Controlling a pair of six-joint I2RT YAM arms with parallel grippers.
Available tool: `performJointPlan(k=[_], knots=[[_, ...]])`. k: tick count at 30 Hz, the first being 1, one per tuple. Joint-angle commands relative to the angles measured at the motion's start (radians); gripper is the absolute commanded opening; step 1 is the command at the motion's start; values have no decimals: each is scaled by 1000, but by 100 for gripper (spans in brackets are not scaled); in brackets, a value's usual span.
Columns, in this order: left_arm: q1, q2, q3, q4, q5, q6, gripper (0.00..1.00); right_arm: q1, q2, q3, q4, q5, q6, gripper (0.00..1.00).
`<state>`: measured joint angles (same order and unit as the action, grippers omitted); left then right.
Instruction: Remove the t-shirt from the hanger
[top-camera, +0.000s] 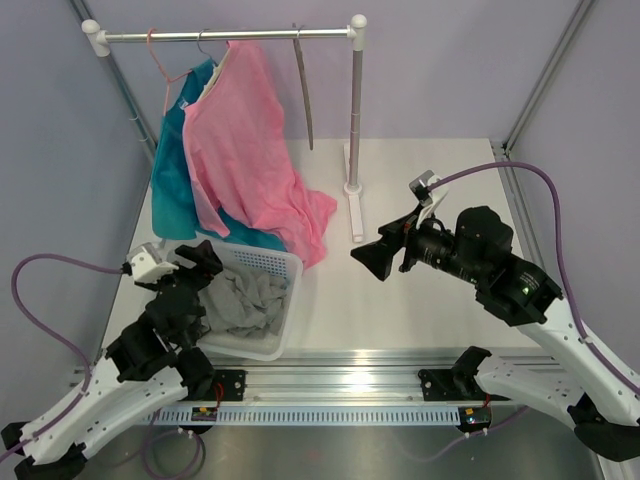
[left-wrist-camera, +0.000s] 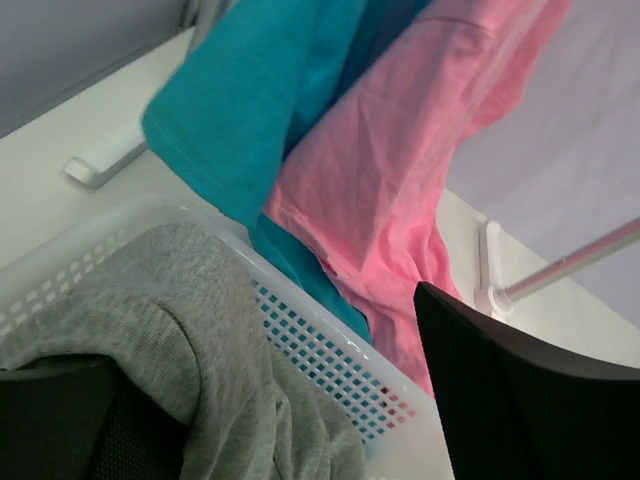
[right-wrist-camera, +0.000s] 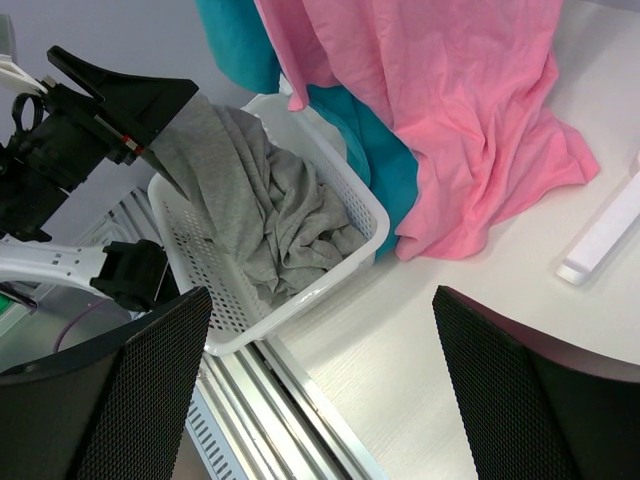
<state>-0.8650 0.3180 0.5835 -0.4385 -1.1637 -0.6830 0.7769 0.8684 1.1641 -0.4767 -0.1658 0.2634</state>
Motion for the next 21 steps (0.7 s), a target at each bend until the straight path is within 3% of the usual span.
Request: performJointPlan(k=[1, 4, 6, 7, 10, 17, 21], knots=[[1, 67, 56, 123, 123, 89, 80, 5, 4, -4, 21, 9, -24, 100], [1, 151, 85, 112, 246, 50, 77, 5, 15, -1, 33, -4, -16, 99], [1, 177, 69, 112, 292, -18, 84, 5, 20, -1, 36, -12, -15, 100], [1, 194, 59, 113, 336, -48, 97, 5, 21, -3, 33, -9, -19, 99], [1, 223, 49, 101, 403, -69, 99, 5, 23, -4, 24, 3, -29, 100], [1, 416, 257, -247, 320, -226, 99, 5, 9, 2, 4, 22, -32, 99], [3, 596, 436, -521, 340, -436, 99, 5, -2, -6, 26, 15, -13, 100]])
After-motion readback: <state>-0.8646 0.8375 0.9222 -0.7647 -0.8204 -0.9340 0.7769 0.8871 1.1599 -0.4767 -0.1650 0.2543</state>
